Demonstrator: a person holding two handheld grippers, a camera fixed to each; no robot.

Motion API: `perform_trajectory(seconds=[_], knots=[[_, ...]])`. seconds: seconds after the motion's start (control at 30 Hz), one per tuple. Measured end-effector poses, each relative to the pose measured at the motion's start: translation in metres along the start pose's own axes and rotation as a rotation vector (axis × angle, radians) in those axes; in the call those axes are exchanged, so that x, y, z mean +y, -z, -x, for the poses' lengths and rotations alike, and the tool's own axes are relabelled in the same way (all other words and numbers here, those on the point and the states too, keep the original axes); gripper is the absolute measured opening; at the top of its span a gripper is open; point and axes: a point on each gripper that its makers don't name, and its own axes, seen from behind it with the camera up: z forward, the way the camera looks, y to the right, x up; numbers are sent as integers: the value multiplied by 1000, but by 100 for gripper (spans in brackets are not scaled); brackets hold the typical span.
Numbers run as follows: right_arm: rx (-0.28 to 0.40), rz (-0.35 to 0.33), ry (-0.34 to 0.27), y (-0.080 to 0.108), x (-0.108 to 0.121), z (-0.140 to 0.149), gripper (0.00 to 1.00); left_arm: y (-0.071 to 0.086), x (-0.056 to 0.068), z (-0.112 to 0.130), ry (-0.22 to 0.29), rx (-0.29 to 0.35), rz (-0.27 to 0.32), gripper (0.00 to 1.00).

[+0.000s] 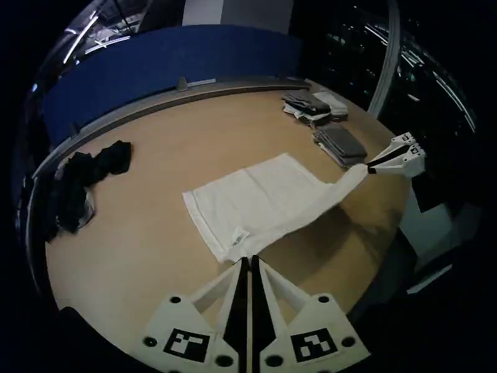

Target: Fold towel

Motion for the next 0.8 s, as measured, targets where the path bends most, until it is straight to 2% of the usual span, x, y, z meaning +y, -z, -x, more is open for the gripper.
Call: perform_trajectory(seconds=[0.4, 0.8], knots=[[-3, 20, -12, -31, 28, -24, 4, -28, -26, -31, 9, 18, -20, 4], [-37, 21, -56, -70, 52, -31, 4, -72, -53, -40, -10, -4, -40, 4]])
